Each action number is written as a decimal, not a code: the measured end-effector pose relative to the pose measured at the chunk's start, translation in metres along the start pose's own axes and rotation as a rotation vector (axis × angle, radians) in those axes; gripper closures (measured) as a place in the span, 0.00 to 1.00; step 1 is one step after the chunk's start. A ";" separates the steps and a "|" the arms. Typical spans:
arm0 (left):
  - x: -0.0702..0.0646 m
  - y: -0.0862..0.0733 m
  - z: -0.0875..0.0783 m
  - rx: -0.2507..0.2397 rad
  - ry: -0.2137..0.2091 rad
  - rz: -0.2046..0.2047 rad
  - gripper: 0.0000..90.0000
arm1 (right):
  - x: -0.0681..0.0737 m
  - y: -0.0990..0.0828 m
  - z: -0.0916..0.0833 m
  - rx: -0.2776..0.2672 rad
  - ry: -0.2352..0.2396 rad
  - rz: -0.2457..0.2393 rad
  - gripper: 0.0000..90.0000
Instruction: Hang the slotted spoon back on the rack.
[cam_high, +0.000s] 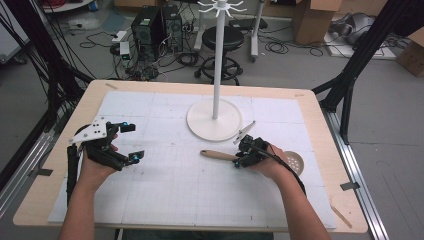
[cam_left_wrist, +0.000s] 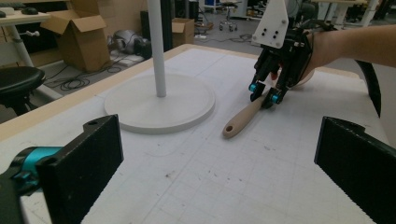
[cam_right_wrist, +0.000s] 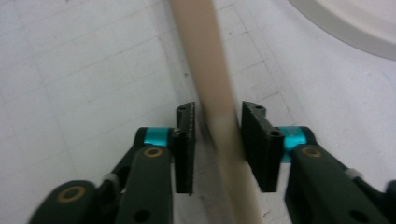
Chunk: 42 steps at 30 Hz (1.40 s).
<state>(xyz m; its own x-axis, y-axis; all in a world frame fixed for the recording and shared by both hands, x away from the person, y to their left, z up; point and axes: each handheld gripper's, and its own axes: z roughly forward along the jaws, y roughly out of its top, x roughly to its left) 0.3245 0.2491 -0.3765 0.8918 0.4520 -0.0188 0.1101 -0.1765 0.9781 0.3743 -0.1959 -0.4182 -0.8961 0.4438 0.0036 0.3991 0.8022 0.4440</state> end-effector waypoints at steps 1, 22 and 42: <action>0.000 0.000 0.000 0.000 0.000 0.001 0.02 | 0.000 0.000 0.000 0.004 -0.005 -0.005 0.77; 0.001 0.001 -0.002 -0.005 0.000 -0.001 0.02 | 0.004 0.001 -0.003 -0.006 -0.003 -0.029 0.84; 0.001 0.000 -0.002 -0.002 0.001 -0.003 0.02 | 0.003 -0.001 -0.084 -0.430 0.008 0.015 0.84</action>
<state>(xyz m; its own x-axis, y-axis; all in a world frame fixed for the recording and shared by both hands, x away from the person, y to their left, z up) 0.3243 0.2508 -0.3758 0.8909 0.4537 -0.0215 0.1118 -0.1733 0.9785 0.3551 -0.2290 -0.3435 -0.8932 0.4493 0.0190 0.2960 0.5557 0.7769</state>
